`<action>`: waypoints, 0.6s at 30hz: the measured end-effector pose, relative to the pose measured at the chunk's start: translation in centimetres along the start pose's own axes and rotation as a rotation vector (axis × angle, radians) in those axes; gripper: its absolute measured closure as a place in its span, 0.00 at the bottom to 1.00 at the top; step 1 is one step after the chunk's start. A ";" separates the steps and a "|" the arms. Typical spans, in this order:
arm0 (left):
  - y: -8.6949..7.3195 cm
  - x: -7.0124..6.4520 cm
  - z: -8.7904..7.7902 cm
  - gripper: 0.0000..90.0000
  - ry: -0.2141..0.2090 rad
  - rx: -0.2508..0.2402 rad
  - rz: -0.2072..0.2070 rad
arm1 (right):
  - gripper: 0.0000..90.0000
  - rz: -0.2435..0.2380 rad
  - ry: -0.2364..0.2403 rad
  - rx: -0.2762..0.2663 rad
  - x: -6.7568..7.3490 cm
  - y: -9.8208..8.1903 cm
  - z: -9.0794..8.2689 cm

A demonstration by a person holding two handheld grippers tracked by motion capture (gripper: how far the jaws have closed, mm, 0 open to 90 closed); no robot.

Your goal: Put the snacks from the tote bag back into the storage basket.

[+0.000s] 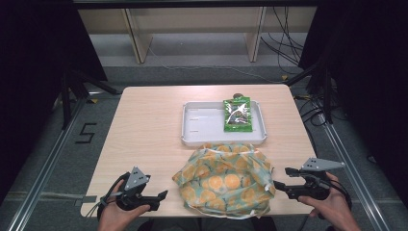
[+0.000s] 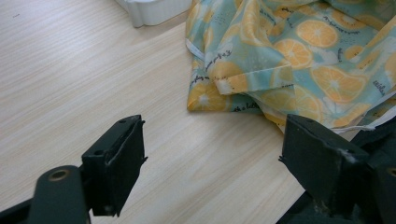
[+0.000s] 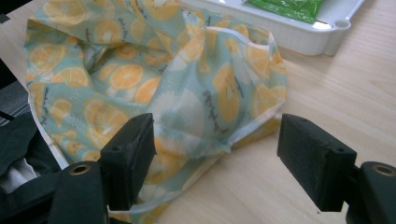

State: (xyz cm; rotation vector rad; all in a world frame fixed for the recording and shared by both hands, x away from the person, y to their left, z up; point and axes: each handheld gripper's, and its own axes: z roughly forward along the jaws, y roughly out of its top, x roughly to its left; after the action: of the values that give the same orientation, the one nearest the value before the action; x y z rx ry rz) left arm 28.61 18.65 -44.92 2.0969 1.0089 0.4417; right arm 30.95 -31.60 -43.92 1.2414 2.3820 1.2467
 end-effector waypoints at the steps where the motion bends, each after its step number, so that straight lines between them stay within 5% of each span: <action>1: 0.0 0.1 -0.1 0.23 -0.006 0.007 0.012 | 0.31 -0.019 -0.001 -0.004 -0.2 -0.1 0.0; 6: 0.0 0.0 0.0 0.23 -0.008 -0.001 0.005 | 0.31 0.000 -0.007 0.004 -0.4 -0.8 -0.3; 7: 0.0 0.1 0.0 0.23 -0.009 0.010 0.018 | 0.31 -0.027 -0.013 -0.005 -0.6 -0.8 -0.3; 9: 0.0 0.1 0.0 0.23 -0.007 0.010 0.016 | 0.31 0.007 -0.006 0.000 -0.4 -0.9 -0.4; 18: 0.0 0.1 0.0 0.23 -0.007 0.010 0.015 | 0.31 -0.016 -0.001 -0.014 -0.6 -0.9 -0.6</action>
State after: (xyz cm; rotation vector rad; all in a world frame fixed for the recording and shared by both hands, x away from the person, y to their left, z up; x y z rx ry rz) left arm 28.69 18.77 -44.94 2.1149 0.9939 0.4366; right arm 30.54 -32.69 -44.34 1.2163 2.3731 1.2558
